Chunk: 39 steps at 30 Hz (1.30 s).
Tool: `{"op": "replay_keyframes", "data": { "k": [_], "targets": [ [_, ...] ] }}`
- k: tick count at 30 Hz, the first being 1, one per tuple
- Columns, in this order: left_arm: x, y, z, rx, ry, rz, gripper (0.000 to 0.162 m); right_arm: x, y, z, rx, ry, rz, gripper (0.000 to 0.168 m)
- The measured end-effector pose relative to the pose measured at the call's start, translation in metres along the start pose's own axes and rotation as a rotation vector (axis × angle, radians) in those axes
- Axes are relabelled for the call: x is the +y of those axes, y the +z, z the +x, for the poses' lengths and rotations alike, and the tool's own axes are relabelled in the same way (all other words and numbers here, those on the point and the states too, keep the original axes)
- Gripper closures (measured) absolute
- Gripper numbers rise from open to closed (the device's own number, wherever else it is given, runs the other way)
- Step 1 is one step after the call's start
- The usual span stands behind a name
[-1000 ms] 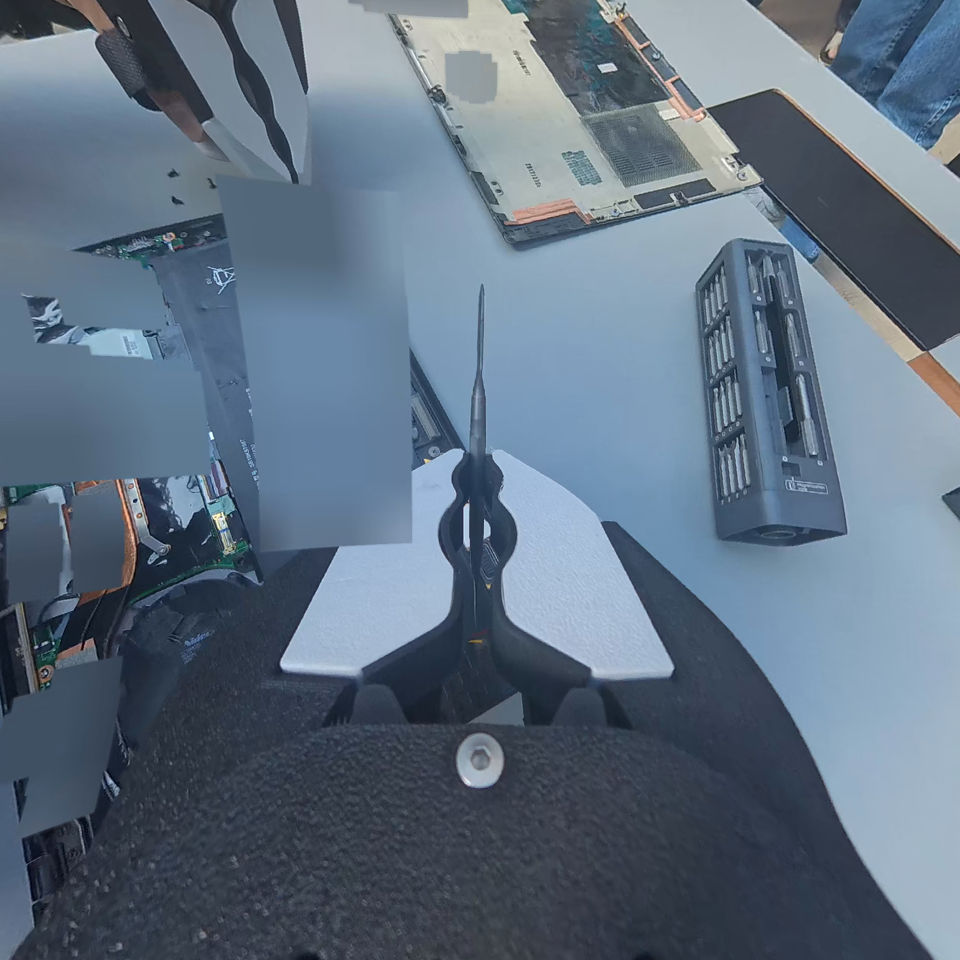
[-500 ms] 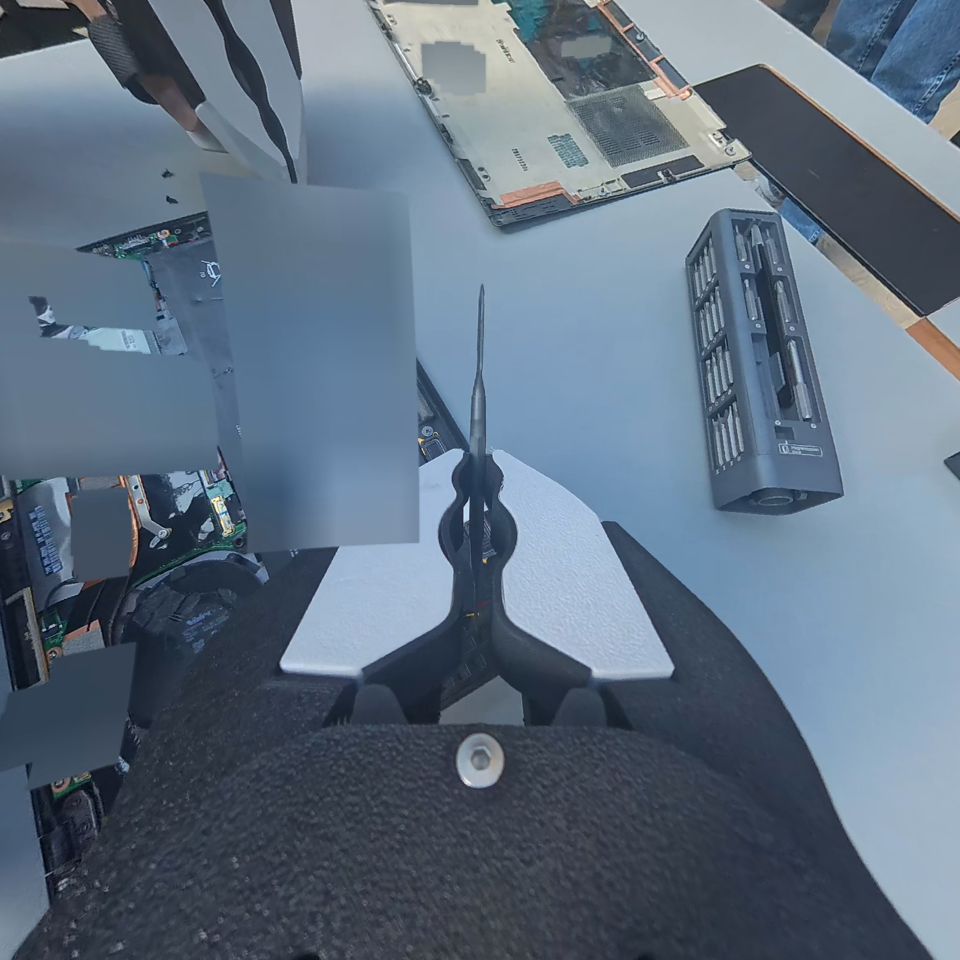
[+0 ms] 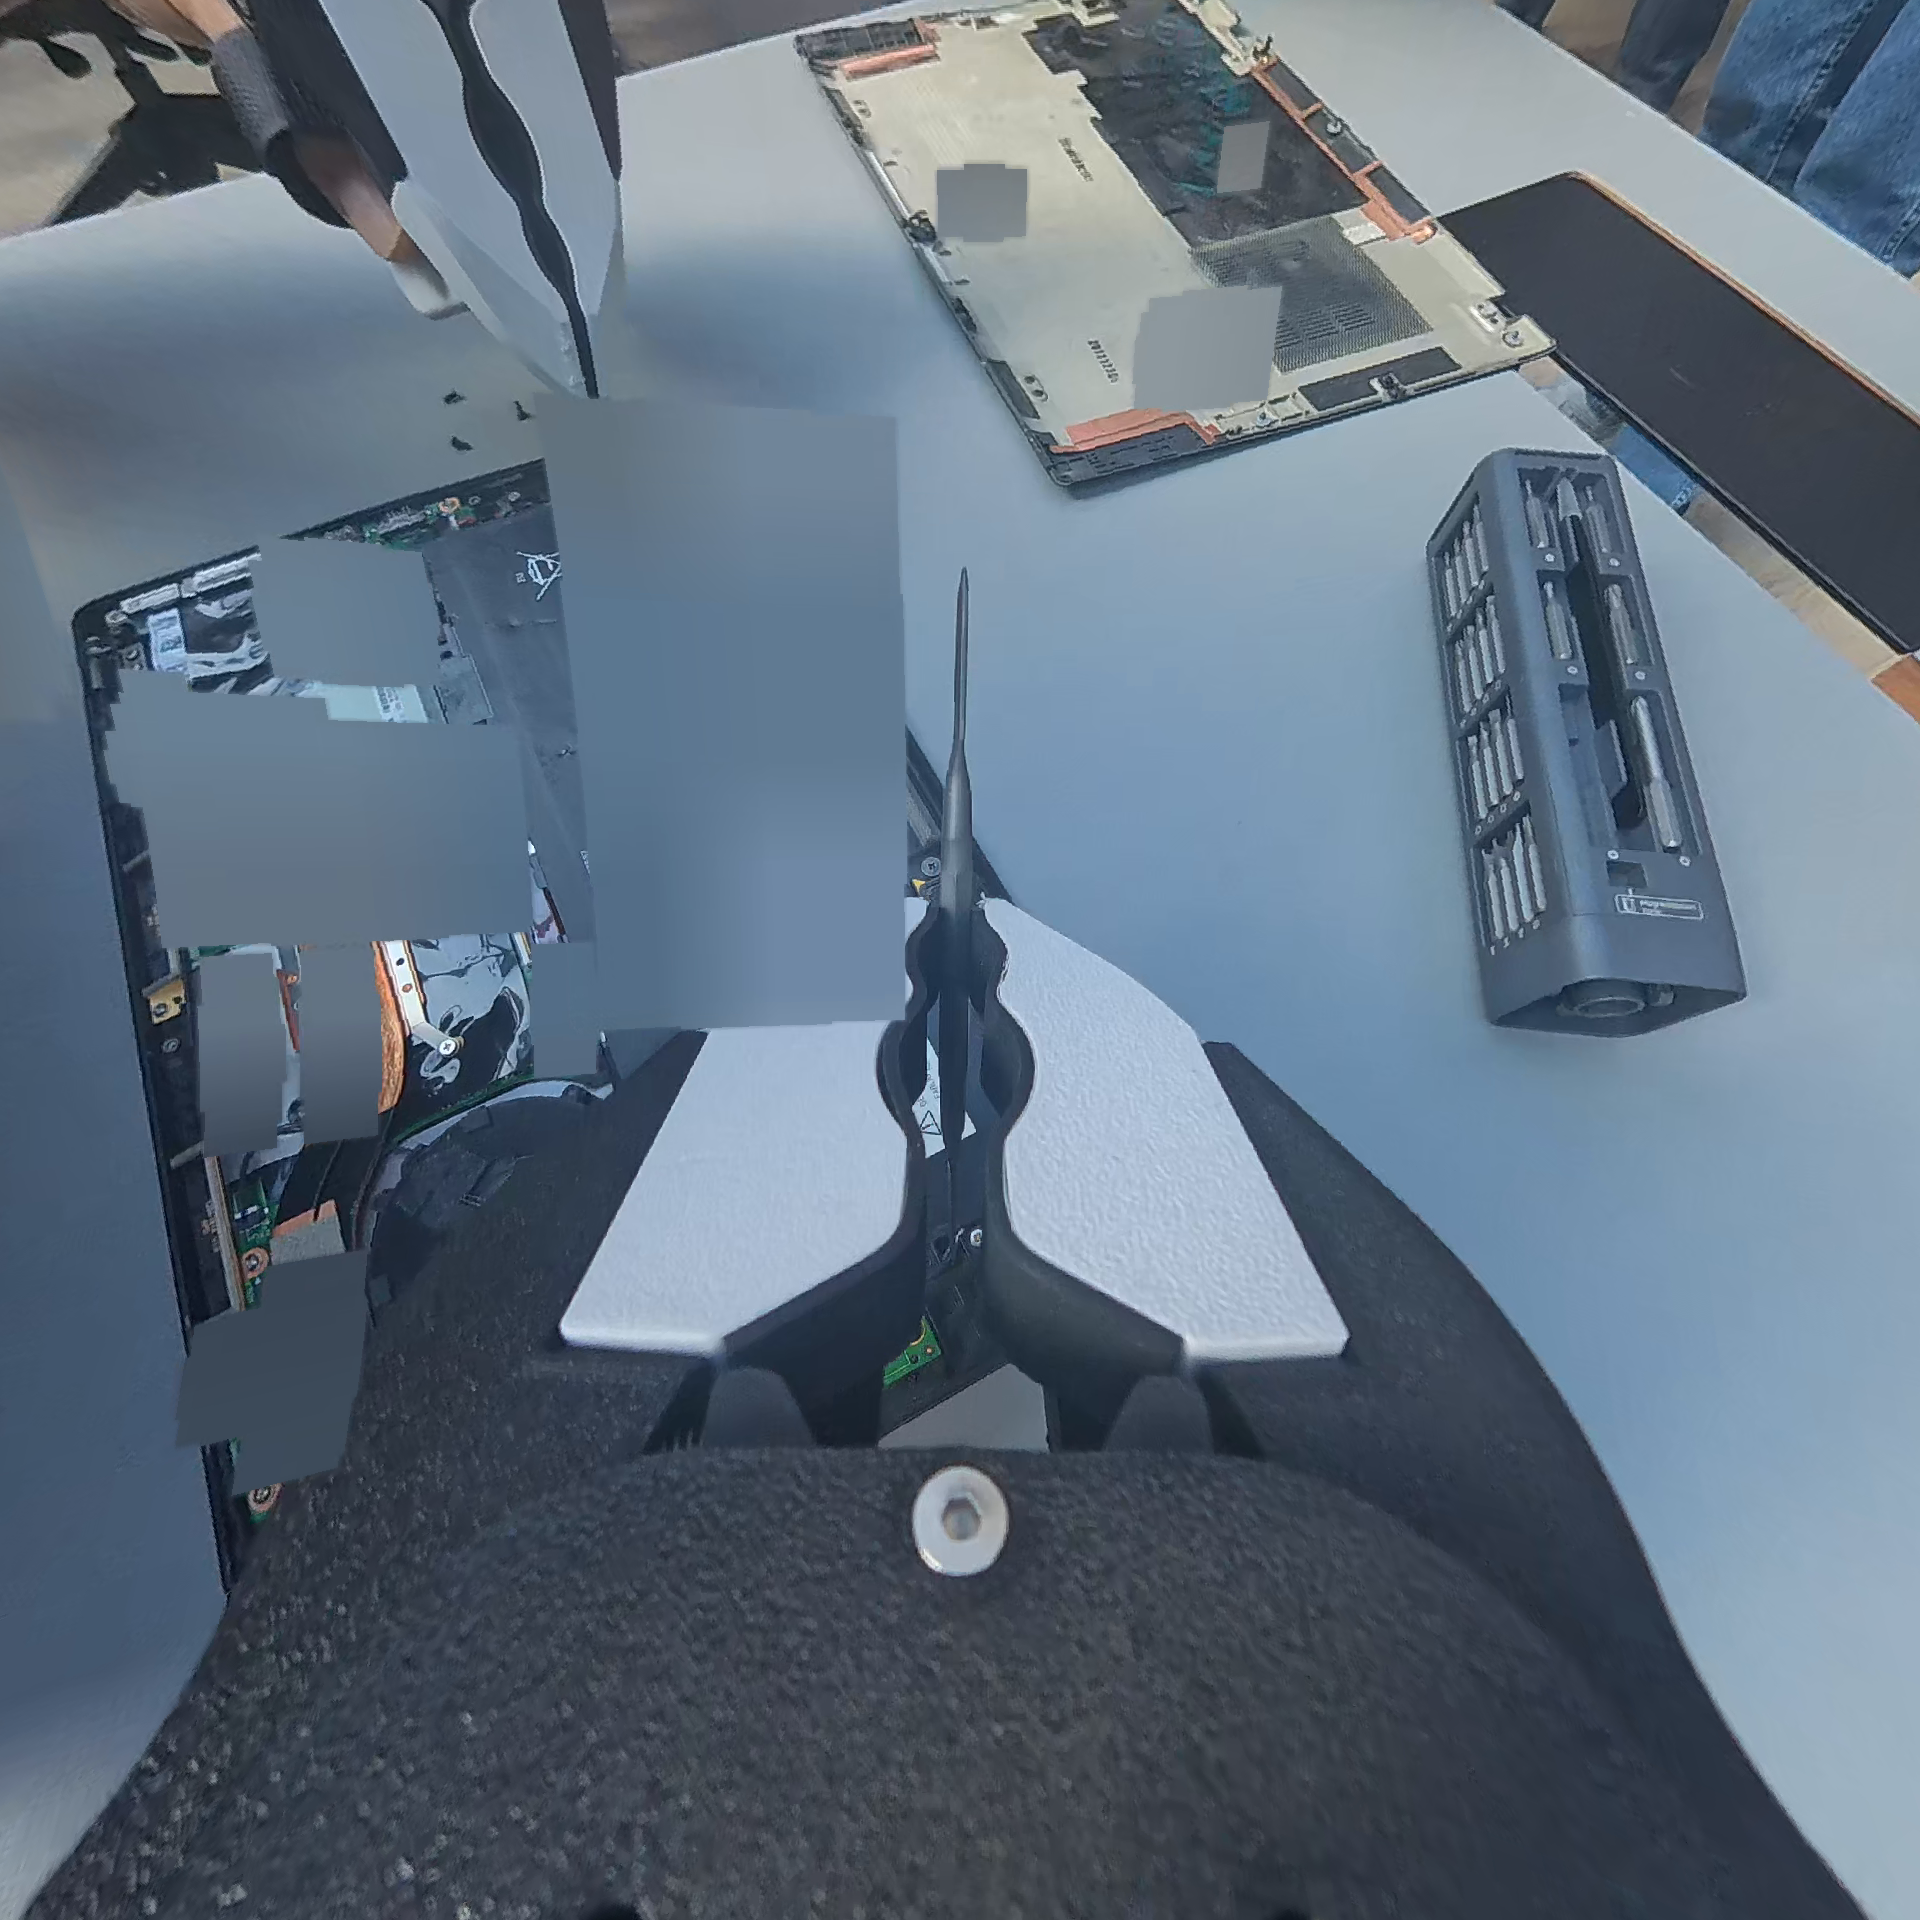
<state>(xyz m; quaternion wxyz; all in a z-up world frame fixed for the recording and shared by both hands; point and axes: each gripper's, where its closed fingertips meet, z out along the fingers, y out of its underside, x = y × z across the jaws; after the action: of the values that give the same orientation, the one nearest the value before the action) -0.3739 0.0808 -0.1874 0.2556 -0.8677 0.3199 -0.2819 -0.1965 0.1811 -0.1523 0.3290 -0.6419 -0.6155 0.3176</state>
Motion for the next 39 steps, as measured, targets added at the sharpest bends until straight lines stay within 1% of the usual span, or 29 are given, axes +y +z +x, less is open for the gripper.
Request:
{"op": "replay_keyframes", "data": {
  "k": [1,6,9,26,32,34,36,39],
  "targets": [
    [0.004,-0.001,-0.001,-0.019,-0.014,-0.009,0.162,0.002,0.000,-0.001,0.000,0.002,-0.002,0.164],
    [0.025,-0.008,-0.014,-0.196,-0.081,-0.068,0.162,0.012,-0.001,-0.006,0.006,0.016,-0.015,0.164],
    [0.030,-0.008,-0.017,-0.247,-0.084,-0.091,0.162,0.015,0.000,-0.006,0.007,0.027,-0.017,0.164],
    [0.038,-0.002,-0.002,-0.215,-0.132,-0.040,0.162,0.027,0.000,-0.004,0.017,0.085,0.001,0.164],
    [0.035,0.001,0.009,-0.146,-0.177,0.017,0.162,0.032,-0.002,-0.007,0.021,0.120,0.006,0.164],
    [0.034,-0.001,0.011,-0.145,-0.179,0.022,0.162,0.033,-0.006,-0.007,0.028,0.125,0.008,0.164],
    [0.030,-0.005,0.015,-0.150,-0.168,0.030,0.162,0.028,-0.013,-0.007,0.037,0.125,0.026,0.164],
    [0.012,-0.020,0.025,-0.159,-0.131,0.081,0.162,0.007,-0.030,-0.009,0.029,0.137,0.100,0.164]
  ]
}}
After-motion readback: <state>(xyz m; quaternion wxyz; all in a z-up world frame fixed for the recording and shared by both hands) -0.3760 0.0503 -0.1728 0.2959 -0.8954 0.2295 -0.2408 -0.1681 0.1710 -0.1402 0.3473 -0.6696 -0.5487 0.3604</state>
